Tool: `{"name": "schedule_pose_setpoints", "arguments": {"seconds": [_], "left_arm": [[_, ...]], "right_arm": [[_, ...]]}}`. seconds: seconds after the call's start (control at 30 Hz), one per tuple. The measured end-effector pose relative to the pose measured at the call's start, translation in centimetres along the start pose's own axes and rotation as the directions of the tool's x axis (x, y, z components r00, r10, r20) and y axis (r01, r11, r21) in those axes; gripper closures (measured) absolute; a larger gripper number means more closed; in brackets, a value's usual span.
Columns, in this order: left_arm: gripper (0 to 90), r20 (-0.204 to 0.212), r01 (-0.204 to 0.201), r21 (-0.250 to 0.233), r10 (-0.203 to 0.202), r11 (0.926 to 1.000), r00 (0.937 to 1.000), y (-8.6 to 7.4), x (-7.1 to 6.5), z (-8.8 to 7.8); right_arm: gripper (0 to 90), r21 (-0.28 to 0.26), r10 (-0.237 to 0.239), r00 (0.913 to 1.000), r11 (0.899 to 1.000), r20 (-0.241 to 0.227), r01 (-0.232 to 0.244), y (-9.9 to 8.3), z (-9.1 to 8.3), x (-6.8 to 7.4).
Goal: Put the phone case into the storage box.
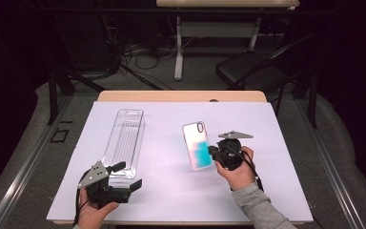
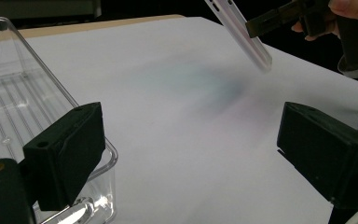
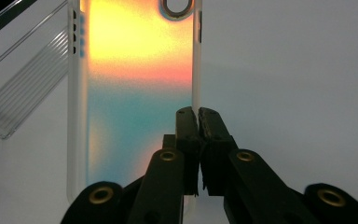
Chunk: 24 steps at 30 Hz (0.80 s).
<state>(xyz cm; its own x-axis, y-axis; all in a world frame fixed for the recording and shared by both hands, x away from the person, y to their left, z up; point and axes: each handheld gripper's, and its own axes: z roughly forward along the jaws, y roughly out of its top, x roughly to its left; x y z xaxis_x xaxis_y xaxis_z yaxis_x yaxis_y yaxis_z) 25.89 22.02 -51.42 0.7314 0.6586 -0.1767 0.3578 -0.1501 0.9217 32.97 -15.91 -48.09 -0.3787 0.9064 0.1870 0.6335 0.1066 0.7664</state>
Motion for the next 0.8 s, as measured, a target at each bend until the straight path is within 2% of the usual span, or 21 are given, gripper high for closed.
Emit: {"name": "schedule_pose_setpoints", "arguments": {"seconds": [0.07, 0.3, 0.6, 0.8], "left_arm": [[8.0, -0.004, 0.002, 0.004, -0.002, 1.0000, 1.0000, 0.2, 0.0, 0.0], [11.0, -0.030, 0.010, 0.017, -0.010, 0.9998, 0.9995, 0.9, -0.1, 0.5], [14.0, -0.024, 0.020, 0.016, -0.020, 0.9997, 0.9995, 2.5, -0.2, 1.7], [15.2, -0.025, 0.018, 0.018, -0.017, 0.9997, 0.9995, 3.7, -0.3, 2.9]], "right_arm": [[87.4, -0.013, -0.011, 0.9999, 1.000, -0.003, 0.011, 0.0, 0.0, 0.2], [87.4, -0.050, -0.007, 0.9999, 0.999, -0.016, 0.006, -0.1, -0.2, 0.7], [87.4, -0.121, -0.024, 0.9993, 0.993, -0.029, 0.020, -0.1, -0.8, 1.4], [87.4, -0.146, -0.030, 0.9991, 0.989, -0.030, 0.026, 0.0, -1.0, 1.7]]}}
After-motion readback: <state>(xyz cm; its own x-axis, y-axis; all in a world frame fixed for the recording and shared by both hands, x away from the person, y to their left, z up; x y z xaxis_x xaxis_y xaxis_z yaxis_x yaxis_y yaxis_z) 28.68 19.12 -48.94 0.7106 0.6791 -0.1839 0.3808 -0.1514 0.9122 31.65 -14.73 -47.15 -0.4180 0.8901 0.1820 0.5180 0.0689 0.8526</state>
